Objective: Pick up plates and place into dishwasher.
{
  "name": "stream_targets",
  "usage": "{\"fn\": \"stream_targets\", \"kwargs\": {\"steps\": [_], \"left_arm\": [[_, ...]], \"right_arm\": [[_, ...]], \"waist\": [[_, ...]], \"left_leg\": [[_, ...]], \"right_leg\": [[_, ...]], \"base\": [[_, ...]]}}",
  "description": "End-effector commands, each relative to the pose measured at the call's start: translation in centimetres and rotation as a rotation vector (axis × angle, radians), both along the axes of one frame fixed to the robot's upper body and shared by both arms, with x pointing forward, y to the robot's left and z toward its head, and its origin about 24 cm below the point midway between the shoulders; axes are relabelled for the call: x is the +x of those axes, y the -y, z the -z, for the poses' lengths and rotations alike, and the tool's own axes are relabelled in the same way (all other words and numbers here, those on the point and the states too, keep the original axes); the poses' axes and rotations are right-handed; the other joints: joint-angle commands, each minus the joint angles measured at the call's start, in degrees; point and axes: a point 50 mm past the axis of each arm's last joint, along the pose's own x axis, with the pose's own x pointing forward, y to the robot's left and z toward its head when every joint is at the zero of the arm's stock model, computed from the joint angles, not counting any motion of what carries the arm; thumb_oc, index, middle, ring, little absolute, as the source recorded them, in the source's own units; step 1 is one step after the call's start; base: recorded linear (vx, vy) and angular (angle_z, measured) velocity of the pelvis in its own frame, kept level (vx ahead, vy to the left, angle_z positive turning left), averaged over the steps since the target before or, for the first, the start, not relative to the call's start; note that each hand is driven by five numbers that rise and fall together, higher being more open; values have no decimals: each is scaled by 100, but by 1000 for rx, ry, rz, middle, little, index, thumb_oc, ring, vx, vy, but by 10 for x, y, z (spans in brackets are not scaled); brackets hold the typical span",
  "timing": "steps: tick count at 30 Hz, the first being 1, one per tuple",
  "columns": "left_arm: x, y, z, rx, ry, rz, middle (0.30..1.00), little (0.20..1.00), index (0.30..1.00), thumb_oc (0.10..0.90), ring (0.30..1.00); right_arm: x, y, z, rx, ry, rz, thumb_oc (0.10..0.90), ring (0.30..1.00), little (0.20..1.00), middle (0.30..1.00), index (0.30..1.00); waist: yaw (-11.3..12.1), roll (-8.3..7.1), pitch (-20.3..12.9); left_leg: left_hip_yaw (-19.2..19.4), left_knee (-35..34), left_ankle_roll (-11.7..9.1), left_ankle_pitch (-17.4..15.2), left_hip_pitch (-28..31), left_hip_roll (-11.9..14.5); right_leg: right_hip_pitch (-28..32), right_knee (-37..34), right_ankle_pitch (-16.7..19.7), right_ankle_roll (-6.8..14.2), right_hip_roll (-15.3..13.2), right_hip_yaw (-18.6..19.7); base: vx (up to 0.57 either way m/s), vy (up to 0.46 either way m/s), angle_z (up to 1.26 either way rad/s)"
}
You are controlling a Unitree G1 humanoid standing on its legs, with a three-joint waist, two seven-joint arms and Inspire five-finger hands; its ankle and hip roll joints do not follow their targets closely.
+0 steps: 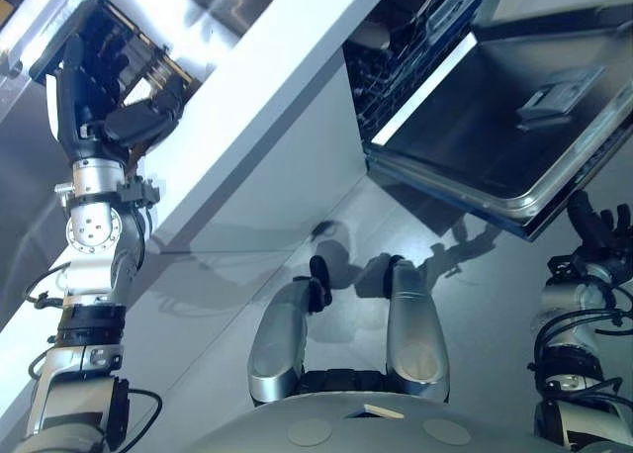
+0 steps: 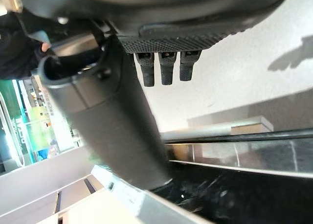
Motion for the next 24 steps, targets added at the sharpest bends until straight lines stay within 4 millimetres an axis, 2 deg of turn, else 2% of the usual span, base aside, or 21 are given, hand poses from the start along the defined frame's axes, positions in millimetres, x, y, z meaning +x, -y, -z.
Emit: {"fn": "stream_targets", "kwargs": {"steps": [1,5,7,8,9,10,12,13,18,24], "left_arm": [[-6,5,-23,-25,154,17,900,900,900,800,900],[-11,0,-19,-26,152,4,900,900,900,800,900],[-14,-2,-13,-20,151,-8,900,900,900,800,900],[-15,-3,-13,-20,152,-9,900,900,900,800,900],[-17,-5,-11,-20,153,-17,900,900,900,800,900],[-17,-5,-10,-18,153,-20,900,900,900,800,900],[-20,-7,-9,-8,157,-33,900,900,900,800,900],[-20,-8,-9,-4,157,-36,900,900,900,800,900],[-23,-14,-14,32,175,-65,900,900,900,800,900],[-21,-16,-19,55,173,-81,900,900,900,800,900]], "right_arm": [[16,11,-44,-146,162,-64,800,900,900,900,900],[23,-2,-42,-109,288,-281,800,900,900,900,900],[31,-21,-42,-65,420,-506,800,900,900,900,900],[32,-23,-41,-59,439,-542,800,900,900,900,900],[35,-35,-39,-48,481,-668,800,900,900,900,900],[35,-37,-40,-49,491,-690,800,900,900,900,900],[41,-56,-42,-51,523,-886,800,900,900,900,900],[42,-59,-42,-50,527,-922,800,900,900,900,900],[55,-116,-64,-18,655,-1419,800,900,900,900,900],[66,-187,-103,-18,754,-1799,800,900,900,900,900]], "waist": [[-2,-99,-199],[20,-126,-170],[26,-157,-150],[26,-164,-150],[28,-184,-142],[33,-191,-143],[59,-220,-132],[62,-226,-133],[177,-288,-154],[326,-254,-193]], "left_leg": [[-16,495,396,-354,-238,-343],[-21,575,379,-275,-360,-379],[-26,560,338,-151,-389,-375],[-25,558,332,-129,-396,-377],[-19,564,310,-71,-421,-374],[-18,566,304,-47,-426,-369],[-3,583,279,41,-457,-345],[-1,585,277,48,-462,-343],[28,638,239,189,-525,-325],[51,690,243,242,-441,-389]], "right_leg": [[124,70,-81,-243,239,-362],[10,180,-70,-224,162,-343],[-21,161,-38,-190,145,-343],[-25,154,-30,-186,143,-345],[-36,122,5,-163,139,-344],[-35,111,16,-159,138,-347],[-41,72,61,-128,127,-356],[-42,67,64,-124,125,-357],[-18,-25,168,-56,79,-380],[94,-41,229,-21,-6,-403]], "base": [[46,114,4],[44,90,3],[27,92,-4],[17,93,-3],[11,54,-1],[17,60,-2],[10,45,-5],[2,53,-6],[12,46,-6],[49,73,-16]]}}
